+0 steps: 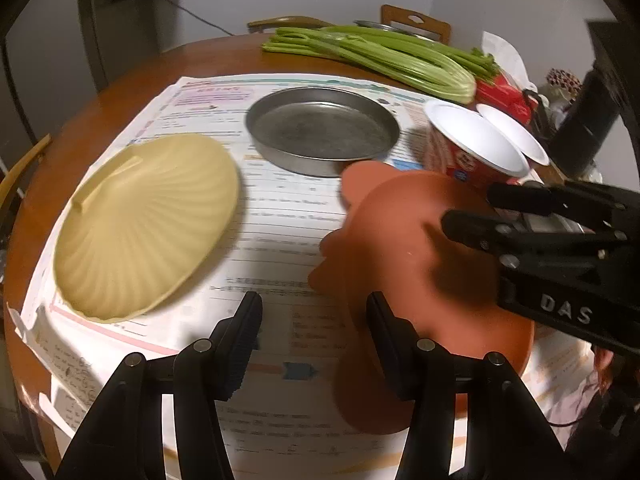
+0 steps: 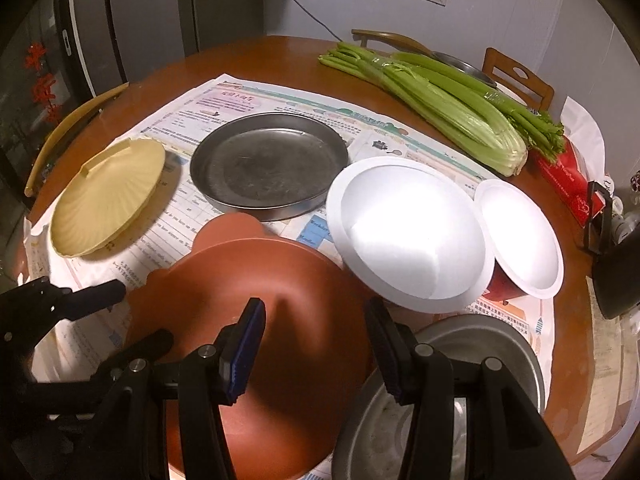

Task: Organize plates and bowls
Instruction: 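Grip the orange bear-ear plate rim with the left tool and lift it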

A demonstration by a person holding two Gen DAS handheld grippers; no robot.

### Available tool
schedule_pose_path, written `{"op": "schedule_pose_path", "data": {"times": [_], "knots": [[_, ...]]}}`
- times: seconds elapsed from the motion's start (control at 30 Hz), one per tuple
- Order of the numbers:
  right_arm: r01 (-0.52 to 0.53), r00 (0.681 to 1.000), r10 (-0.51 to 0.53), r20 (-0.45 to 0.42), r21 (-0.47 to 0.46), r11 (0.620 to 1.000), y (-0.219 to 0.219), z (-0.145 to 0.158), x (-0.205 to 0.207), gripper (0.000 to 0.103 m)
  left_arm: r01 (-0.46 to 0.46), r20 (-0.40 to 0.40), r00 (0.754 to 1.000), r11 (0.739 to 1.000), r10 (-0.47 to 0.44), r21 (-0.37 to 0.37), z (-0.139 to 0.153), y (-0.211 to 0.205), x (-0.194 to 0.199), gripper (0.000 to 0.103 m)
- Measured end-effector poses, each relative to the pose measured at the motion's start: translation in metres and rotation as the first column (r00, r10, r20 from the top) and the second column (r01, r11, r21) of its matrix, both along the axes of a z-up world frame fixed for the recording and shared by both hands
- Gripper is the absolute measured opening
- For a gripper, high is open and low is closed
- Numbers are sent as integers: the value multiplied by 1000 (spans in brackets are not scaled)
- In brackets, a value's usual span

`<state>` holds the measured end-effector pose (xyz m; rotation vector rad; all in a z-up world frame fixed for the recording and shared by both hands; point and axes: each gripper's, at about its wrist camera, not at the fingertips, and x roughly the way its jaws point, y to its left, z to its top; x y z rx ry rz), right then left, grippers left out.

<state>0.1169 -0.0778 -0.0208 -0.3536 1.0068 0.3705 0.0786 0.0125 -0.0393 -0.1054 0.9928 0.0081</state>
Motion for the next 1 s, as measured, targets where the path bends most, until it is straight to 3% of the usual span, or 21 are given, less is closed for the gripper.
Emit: {"op": "schedule_pose_path", "data": {"times": [0.23,0.67,1.0], "knots": [[-36,999,37,-30,8,999,9,-5,-5,52,-77,4,997,997,77,-3,0,24,1,57],[-71,996,72,-51,17,997,24,-15,-22,52,-94,4,995,986,95,-140,1,53,-22,57],[-108,989,112,-92,54,993,30,-22,-30,54,-93,4,996,989,94,-116,-1,46,-26,57]]}}
